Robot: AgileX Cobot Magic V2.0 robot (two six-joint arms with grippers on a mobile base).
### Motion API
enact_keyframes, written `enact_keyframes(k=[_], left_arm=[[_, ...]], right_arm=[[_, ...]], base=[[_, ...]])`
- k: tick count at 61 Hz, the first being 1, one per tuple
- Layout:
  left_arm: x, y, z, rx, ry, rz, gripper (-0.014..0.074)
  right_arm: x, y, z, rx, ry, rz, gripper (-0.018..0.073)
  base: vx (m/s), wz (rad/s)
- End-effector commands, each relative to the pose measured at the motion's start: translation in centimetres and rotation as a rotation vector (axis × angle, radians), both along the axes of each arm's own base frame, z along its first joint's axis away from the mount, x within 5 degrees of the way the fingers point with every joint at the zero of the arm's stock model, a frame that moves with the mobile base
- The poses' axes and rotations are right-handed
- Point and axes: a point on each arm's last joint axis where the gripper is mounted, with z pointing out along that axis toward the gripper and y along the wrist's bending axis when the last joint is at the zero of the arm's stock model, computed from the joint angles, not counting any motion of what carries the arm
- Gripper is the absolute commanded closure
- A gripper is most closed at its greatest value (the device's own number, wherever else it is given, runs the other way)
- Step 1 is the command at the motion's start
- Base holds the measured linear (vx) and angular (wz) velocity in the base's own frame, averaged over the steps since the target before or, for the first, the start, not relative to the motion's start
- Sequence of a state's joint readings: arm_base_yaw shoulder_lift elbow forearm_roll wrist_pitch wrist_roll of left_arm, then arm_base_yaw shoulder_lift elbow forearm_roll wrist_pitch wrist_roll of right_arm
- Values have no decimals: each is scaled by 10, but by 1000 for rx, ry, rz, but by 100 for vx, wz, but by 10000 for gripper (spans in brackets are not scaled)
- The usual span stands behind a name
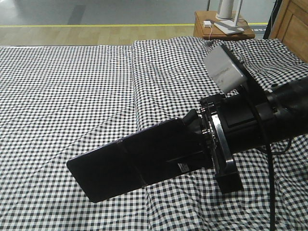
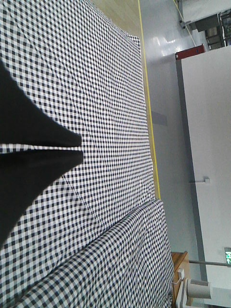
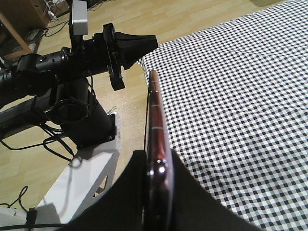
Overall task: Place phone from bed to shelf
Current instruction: 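Lift the phone up off the bed with the right gripper, then hold the phone in the right gripper while the base turns away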
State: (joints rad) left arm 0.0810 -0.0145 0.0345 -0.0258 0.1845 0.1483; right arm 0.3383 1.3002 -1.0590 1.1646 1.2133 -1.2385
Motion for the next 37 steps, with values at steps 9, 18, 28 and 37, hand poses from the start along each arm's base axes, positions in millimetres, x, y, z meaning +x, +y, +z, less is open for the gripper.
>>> enact_keyframes(k=[9,18,28,37], left_arm=[[-1,0,15,-7,-107,0,595],[-1,0,15,-7,-107,0,595],[-1,0,15,-7,-107,0,595],[-1,0,15,-7,-107,0,595]], right_arm=[[-12,0,21,103,4,56,561],[-12,0,21,103,3,56,561],[-12,0,21,103,3,56,561],[-12,0,21,103,0,57,561]], base=[[0,0],[0,0],[0,0],[0,0]])
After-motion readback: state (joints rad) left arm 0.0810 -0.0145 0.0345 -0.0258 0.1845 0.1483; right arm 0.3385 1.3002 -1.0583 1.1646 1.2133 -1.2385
